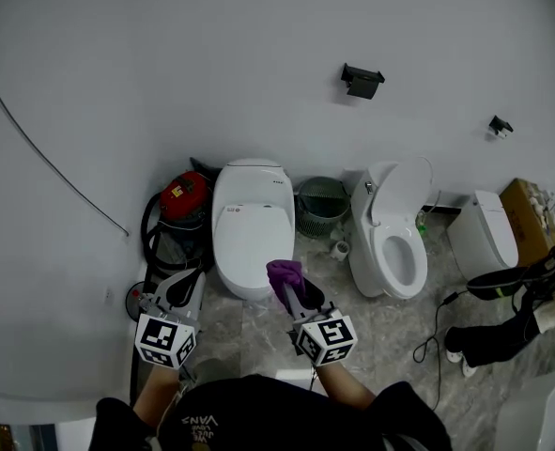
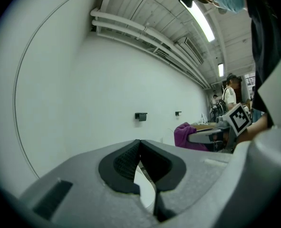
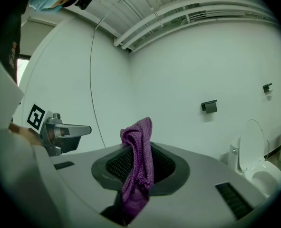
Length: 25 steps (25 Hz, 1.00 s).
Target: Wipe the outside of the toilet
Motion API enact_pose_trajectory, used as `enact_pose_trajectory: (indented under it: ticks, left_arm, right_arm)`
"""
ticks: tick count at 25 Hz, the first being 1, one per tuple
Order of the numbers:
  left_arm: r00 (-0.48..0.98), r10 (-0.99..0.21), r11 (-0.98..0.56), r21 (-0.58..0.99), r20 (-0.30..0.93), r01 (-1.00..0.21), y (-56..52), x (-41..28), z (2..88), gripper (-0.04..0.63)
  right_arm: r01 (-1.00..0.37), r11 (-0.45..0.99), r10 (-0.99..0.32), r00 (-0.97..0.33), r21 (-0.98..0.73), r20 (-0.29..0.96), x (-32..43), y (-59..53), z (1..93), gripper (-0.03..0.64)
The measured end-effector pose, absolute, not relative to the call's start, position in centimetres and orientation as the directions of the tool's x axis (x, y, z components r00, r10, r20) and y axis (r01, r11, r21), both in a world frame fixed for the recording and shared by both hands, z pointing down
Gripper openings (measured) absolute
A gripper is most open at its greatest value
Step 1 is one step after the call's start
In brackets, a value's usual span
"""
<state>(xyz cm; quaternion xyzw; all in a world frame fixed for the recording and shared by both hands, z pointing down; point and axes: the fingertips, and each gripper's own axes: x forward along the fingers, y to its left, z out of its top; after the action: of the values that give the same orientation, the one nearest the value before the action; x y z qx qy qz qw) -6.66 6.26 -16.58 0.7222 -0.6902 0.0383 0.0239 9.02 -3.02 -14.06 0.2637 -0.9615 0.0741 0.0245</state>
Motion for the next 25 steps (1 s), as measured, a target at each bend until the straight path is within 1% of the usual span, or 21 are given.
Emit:
enact_pose_trajectory:
  ticks: [7,18,25]
  left_arm:
    - [0.087,-0.991,-0.09,-0.027,0.098,-0.996,7.2,-4.3,-15.5,0.002]
    - [0.141,-0.982,-0.144,-0.021,0.123,-0.989,8.6,-3.3,-14.3,0.002]
    - [0.126,-0.982,-0.129,-0.009,0.138,-0.992,9.5,-3.6,-13.9,0.002]
  right_arm:
    - [-0.54,0.833,-0.53,-0.841,-0.117,0.109,11.0,-1.8,-13.0,0.08]
    - [-0.579,0.806,-0.567,-0.814,-0.119,0.122,11.7,-0.3,-12.5,0.077]
    - [-0.585,0.799,-0.57,-0.81,-0.137,0.137,11.6,0.3,-12.5,0.077]
